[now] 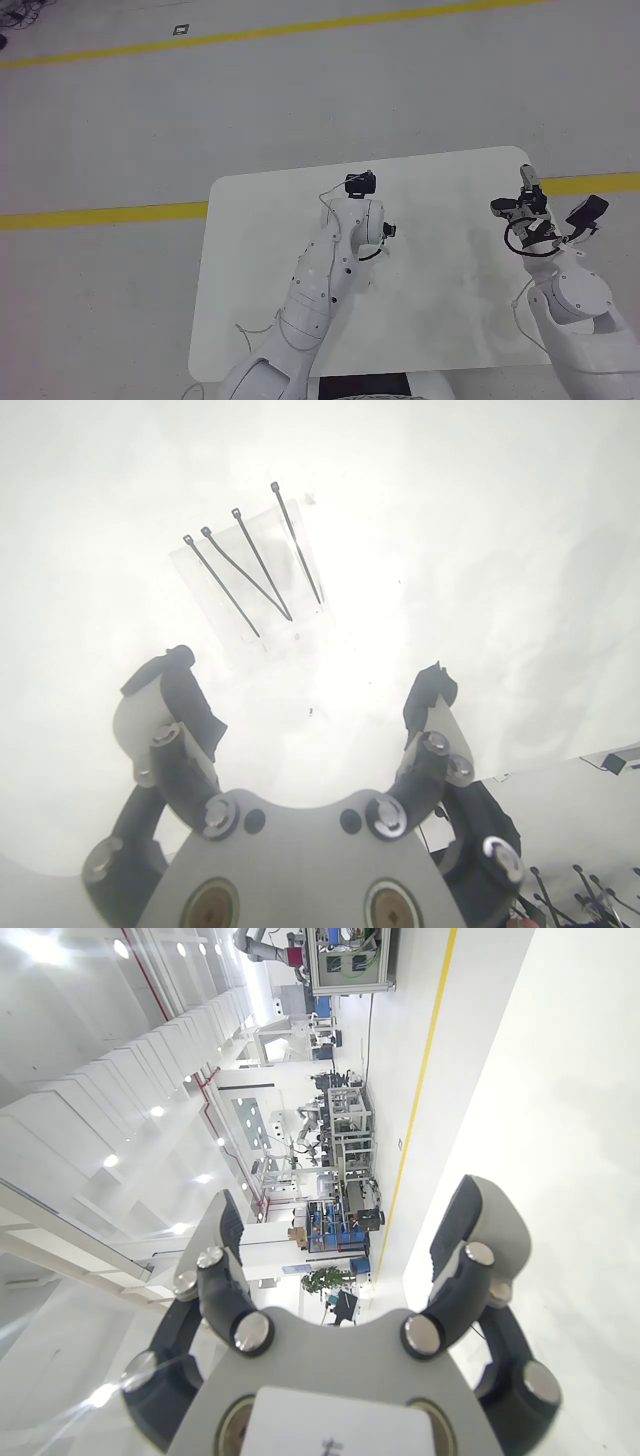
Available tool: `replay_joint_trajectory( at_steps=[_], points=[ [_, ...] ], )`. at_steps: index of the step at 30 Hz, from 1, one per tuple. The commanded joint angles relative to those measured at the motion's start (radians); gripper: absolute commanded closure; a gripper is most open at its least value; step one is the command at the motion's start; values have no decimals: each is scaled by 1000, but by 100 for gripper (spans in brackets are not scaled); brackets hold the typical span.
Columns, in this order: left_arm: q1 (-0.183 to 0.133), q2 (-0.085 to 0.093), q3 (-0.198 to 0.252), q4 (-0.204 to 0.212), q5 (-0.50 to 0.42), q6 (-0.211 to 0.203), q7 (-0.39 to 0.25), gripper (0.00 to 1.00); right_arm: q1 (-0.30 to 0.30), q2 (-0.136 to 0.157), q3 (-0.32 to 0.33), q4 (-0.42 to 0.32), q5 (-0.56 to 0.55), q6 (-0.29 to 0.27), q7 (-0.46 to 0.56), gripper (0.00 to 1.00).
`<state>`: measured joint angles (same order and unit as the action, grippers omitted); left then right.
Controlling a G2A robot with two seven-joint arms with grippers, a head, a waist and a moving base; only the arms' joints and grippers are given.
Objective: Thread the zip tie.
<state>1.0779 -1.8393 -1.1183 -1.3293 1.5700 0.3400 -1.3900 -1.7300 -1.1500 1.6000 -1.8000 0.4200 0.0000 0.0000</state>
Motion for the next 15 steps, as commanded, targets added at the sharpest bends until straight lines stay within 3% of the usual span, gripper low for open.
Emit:
replay_joint_trajectory(
  at_steps=[1, 8, 11, 15],
  points=[
    [0, 0, 0, 0, 0, 0, 0, 0, 0, 0, 0, 0, 0, 0, 0, 0],
    [2, 0, -3, 0, -3, 0, 9, 0, 0, 0, 0, 0, 0, 0, 0, 0],
    [8, 0, -23, 14, -65, 0, 45, 0, 0, 0, 0, 0, 0, 0, 0, 0],
    [-11, -3, -41, 40, -137, 0, 52, 0, 0, 0, 0, 0, 0, 0, 0, 0]
  ],
)
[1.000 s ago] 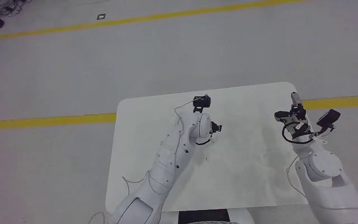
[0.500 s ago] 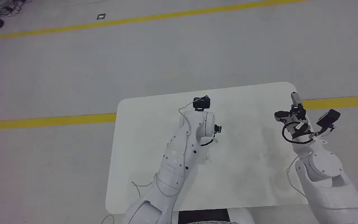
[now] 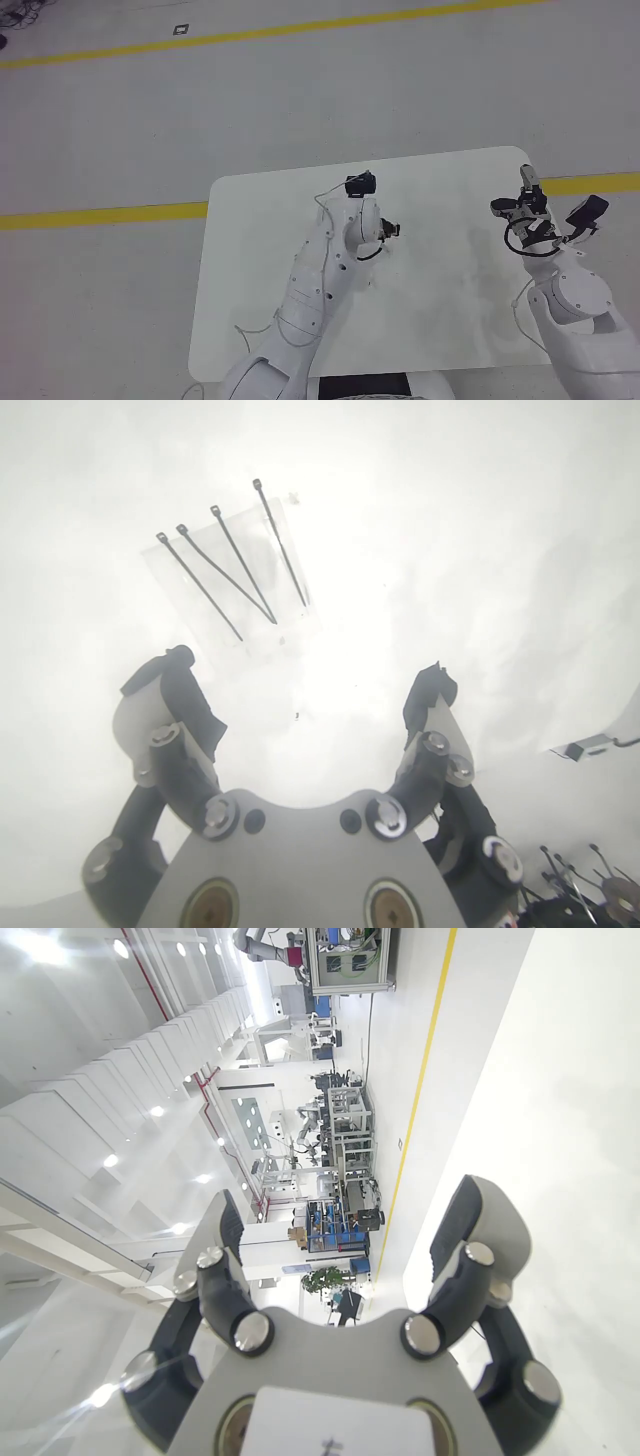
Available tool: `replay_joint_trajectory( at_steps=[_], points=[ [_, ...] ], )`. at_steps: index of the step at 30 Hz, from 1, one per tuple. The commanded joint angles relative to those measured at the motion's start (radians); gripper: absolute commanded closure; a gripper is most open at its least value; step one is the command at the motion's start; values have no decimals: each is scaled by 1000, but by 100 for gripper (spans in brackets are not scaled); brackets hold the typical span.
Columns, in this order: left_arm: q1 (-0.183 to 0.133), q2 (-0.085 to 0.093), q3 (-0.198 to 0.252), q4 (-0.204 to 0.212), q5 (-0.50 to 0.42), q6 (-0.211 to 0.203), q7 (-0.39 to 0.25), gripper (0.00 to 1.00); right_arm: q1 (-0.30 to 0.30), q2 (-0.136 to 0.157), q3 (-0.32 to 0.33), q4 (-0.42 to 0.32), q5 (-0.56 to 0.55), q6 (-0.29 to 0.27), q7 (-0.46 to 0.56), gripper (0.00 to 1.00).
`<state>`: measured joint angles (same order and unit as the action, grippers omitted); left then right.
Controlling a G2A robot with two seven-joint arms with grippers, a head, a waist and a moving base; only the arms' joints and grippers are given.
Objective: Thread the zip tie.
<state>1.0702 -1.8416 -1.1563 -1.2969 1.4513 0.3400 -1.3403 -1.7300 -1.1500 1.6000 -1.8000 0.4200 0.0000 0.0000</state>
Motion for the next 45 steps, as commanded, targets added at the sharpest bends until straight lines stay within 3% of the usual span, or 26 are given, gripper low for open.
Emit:
replay_joint_trajectory(
  at_steps=[1, 9, 19, 22, 26, 28, 33, 35, 36, 37, 45],
  points=[
    [-7, -2, -6, 14, -31, 0, 7, 0, 0, 0, 0, 0, 0, 0, 0, 0],
    [-46, -9, -5, 103, -60, 0, 41, 0, 0, 0, 0, 0, 0, 0, 0, 0],
    [-46, -9, -5, 103, -60, 0, 41, 0, 0, 0, 0, 0, 0, 0, 0, 0],
    [-33, -9, 0, 113, -30, 0, 98, 0, 0, 0, 0, 0, 0, 0, 0, 0],
    [-35, -17, -14, 120, 9, 0, 106, 0, 0, 0, 0, 0, 0, 0, 0, 0],
    [-37, -22, -27, 121, 17, 0, 106, 13, 0, 0, 0, 0, 0, 0, 0, 0],
    [-45, -30, -35, 124, 17, 0, 101, 20, 0, 0, 0, 0, 0, 0, 0, 0],
    [-46, -32, -37, 123, 21, 0, 98, 33, 0, 0, 0, 0, 0, 0, 0, 0],
    [-46, -32, -39, 121, 26, 0, 96, 46, 0, 0, 0, 0, 0, 0, 0, 0],
    [-46, -33, -39, 120, 31, 0, 93, 50, 0, 0, 0, 0, 0, 0, 0, 0],
    [-46, -40, -54, 133, 86, 0, 74, 56, 0, 0, 0, 0, 0, 0, 0, 0]
  ],
)
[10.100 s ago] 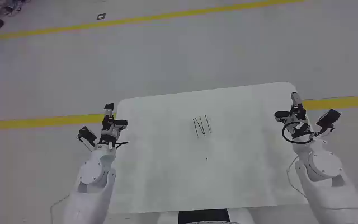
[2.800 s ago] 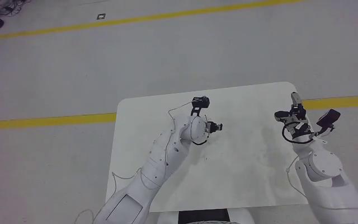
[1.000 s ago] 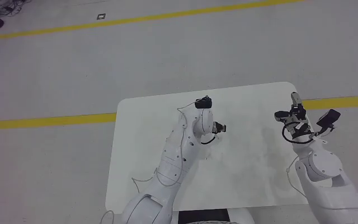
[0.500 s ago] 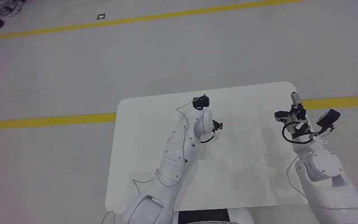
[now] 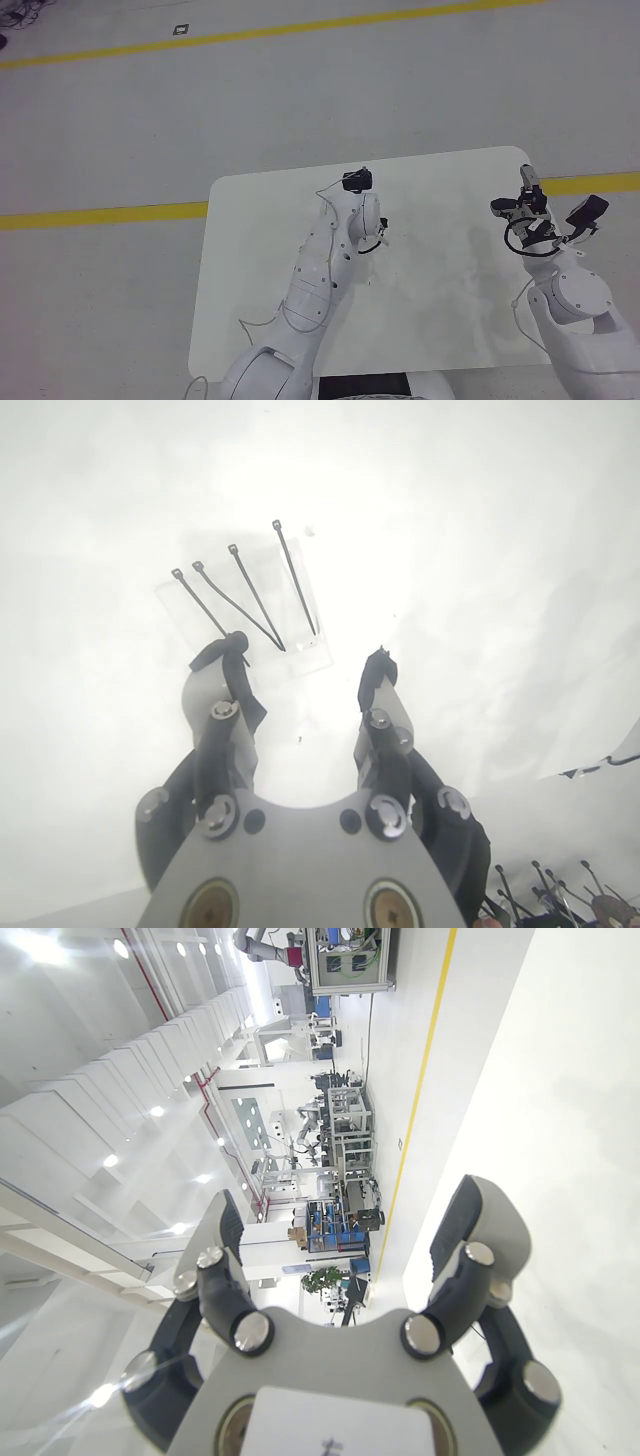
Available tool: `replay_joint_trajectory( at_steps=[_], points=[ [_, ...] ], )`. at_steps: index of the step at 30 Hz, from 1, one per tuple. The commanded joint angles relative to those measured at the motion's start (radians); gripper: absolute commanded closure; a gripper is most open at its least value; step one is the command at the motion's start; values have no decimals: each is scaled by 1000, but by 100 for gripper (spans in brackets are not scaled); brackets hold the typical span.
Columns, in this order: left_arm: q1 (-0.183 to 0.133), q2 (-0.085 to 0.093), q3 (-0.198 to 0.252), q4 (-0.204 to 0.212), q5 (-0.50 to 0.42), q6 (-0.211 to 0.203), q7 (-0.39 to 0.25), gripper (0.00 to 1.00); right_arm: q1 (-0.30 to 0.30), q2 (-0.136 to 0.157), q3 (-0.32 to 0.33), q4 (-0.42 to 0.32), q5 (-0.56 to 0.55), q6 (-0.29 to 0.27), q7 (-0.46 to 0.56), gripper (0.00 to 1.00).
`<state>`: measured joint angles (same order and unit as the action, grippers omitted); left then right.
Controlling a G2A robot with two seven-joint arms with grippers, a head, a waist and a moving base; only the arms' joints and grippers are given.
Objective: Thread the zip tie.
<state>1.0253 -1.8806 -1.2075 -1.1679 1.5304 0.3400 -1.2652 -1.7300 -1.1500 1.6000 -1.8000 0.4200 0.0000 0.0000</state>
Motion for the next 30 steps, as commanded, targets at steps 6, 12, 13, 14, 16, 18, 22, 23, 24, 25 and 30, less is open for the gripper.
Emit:
replay_joint_trajectory(
  at_steps=[6, 12, 13, 14, 16, 18, 22, 23, 24, 25, 30],
  points=[
    [-26, -18, -19, 61, 32, 0, 8, 58, 0, 0, 0, 0, 0, 0, 0, 0],
    [-53, -30, -24, 107, 40, 0, 19, 69, 0, 0, 0, 0, 0, 0, 0, 0],
    [-57, -31, -27, 114, 40, 0, 22, 71, 0, 0, 0, 0, 0, 0, 0, 0],
    [-60, -32, -30, 119, 40, 0, 25, 72, 0, 0, 0, 0, 0, 0, 0, 0],
    [-66, -35, -35, 130, 40, 0, 29, 74, 0, 0, 0, 0, 0, 0, 0, 0],
    [-70, -36, -39, 140, 40, 0, 33, 74, 0, 0, 0, 0, 0, 0, 0, 0],
    [-80, -39, -45, 166, 40, 0, 43, 74, 0, 0, 0, 0, 0, 0, 0, 0],
    [-83, -39, -47, 177, 40, 0, 49, 75, 0, 0, 0, 0, 0, 0, 0, 0],
    [-86, -40, -47, 185, 40, 0, 53, 75, 0, 0, 0, 0, 0, 0, 0, 0],
    [-89, -41, -49, 192, 40, 0, 57, 76, 0, 0, 0, 0, 0, 0, 0, 0],
    [-110, -47, -55, 240, 40, 0, 81, 79, 0, 0, 0, 0, 0, 0, 0, 0]
  ],
)
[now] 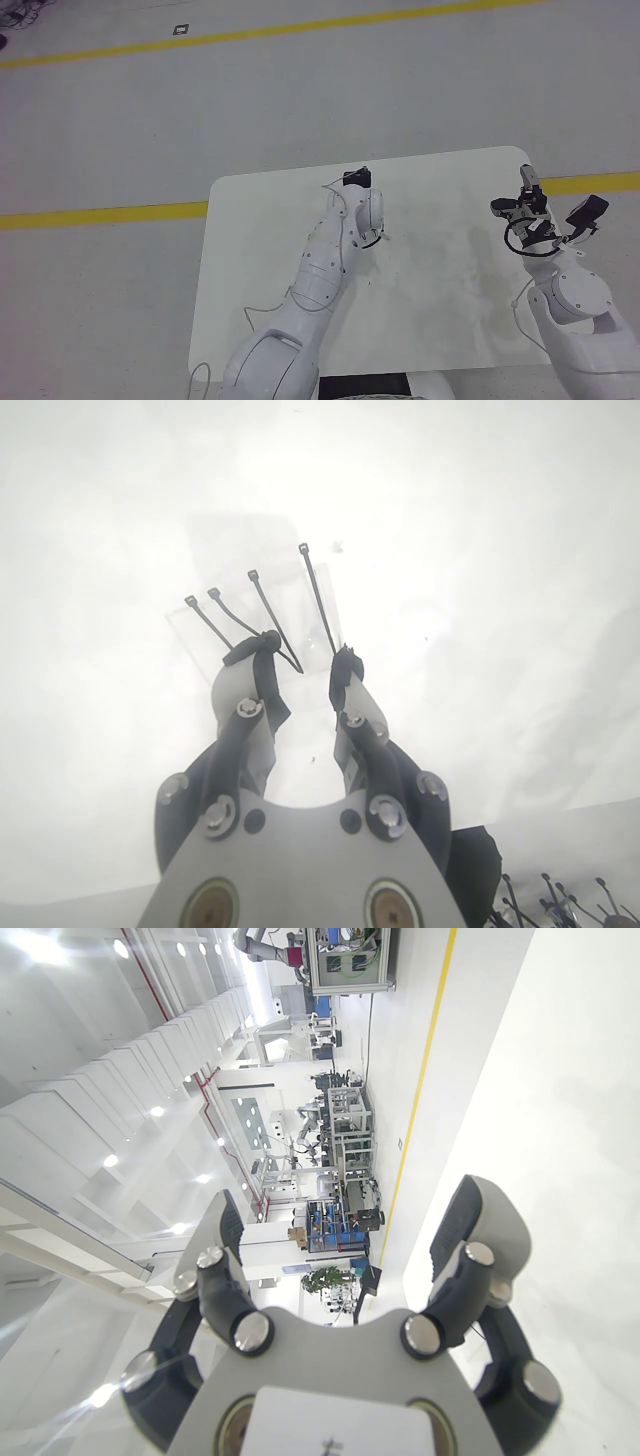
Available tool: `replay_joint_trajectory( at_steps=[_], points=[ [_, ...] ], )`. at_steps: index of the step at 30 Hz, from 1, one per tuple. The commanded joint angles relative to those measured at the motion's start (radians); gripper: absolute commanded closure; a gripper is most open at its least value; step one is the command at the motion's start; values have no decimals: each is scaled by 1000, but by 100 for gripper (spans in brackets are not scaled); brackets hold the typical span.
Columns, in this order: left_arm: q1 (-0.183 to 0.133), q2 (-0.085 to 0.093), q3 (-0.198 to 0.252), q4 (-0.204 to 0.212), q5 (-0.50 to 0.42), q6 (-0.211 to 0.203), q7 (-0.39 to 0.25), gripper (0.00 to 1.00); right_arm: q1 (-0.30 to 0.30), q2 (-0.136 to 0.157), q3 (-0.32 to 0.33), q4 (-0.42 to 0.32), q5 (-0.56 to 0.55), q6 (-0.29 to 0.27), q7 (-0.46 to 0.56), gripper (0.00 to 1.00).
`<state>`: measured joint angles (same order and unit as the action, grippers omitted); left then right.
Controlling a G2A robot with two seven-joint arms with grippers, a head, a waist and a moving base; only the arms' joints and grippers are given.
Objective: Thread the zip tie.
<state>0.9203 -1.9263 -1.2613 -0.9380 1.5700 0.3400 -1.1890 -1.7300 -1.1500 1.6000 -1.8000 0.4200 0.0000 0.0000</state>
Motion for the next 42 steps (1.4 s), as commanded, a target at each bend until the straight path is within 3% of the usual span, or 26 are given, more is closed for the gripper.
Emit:
replay_joint_trajectory(
  at_steps=[1, 5, 21, 32, 42],
  points=[
    [-8, -2, -3, 17, 0, 0, 9, 79, 0, 0, 0, 0, 0, 0, 0, 0],
    [-22, -7, -9, 49, 0, 0, 27, 85, 0, 0, 0, 0, 0, 0, 0, 0],
    [-81, -26, -62, 170, 0, 0, 60, 83, 0, 0, 0, 0, 0, 0, 0, 0],
    [-111, -34, -87, 223, 0, 0, 75, 78, 0, 0, 0, 0, 0, 0, 0, 0],
    [-128, -39, -111, 256, 0, 0, 93, 80, 0, 0, 0, 0, 0, 0, 0, 0]
  ],
)
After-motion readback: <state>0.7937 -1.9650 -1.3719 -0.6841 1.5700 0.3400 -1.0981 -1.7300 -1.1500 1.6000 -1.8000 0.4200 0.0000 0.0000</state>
